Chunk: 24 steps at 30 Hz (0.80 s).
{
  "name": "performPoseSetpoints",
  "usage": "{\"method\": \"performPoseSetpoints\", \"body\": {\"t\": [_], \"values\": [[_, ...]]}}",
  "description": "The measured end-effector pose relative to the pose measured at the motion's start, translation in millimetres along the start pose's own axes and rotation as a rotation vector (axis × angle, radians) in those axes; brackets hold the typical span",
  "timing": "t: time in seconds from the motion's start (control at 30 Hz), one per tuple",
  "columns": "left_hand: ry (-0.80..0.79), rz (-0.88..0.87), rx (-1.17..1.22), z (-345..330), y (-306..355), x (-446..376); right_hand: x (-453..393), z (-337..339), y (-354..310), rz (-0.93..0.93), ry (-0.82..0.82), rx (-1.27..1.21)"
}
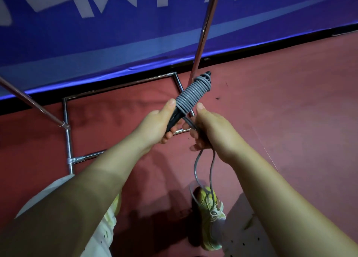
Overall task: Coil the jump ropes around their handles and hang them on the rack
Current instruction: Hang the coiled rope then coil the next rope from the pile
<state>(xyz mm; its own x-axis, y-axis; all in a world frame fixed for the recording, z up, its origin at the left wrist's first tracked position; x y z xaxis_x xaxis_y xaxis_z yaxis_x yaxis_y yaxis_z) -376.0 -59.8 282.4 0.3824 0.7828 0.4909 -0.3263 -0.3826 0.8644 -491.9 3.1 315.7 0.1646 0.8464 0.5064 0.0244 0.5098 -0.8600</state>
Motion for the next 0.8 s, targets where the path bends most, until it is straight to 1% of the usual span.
{"method": "performPoseSetpoints", "body": {"t": [0.03,0.1,0.17,0.23,0.33,0.4,0.5,0.6,0.63,0.7,0.73,0.8], "values": [[0.004,-0.028,-0.049,0,0,0,0,-3,2,-0.03,-0.018,-0.019],[-0.041,-0.08,-0.134,-3,1,0,-2,-4,5,-0.04,-0.02,0.001],[-0.113,-0.114,-0.19,-6,0,0,-4,-5,6,-0.006,-0.026,0.066],[-0.167,-0.126,-0.176,-5,0,-1,-5,-6,5,0.042,-0.035,0.132],[-0.224,-0.104,-0.103,-5,3,2,-7,-5,2,0.126,-0.023,0.214],[-0.266,-0.04,-0.027,-6,3,7,-9,-3,1,0.178,0.012,0.254],[-0.429,0.204,0.307,-11,1,18,-8,1,-5,0.245,0.05,0.249],[-0.525,0.311,0.52,-17,1,24,-2,-1,-13,0.3,-0.033,0.115],[-0.556,0.332,0.557,-21,0,26,-1,-1,-13,0.313,-0.055,0.114],[-0.61,0.351,0.595,-29,1,31,-1,1,-11,0.325,-0.039,0.171],[-0.616,0.345,0.595,-31,2,32,-1,3,-10,0.322,-0.016,0.198],[-0.58,0.315,0.569,-31,3,30,-2,7,-8,0.295,0.027,0.243]]}}
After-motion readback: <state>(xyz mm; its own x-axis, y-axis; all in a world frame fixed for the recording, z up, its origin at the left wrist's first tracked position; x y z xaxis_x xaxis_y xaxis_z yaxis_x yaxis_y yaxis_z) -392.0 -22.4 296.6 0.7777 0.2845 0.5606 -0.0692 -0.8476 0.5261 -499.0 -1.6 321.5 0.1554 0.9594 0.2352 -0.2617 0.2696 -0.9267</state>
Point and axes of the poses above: each hand's wrist, its own x-axis away from the middle knuckle, its own z-axis out of the back of the hand, y = z × x, the point moved 6 cm from there along -x, towards the middle knuckle, and after that the axes turned 3 degrees about -x, right-handed, at the moved point
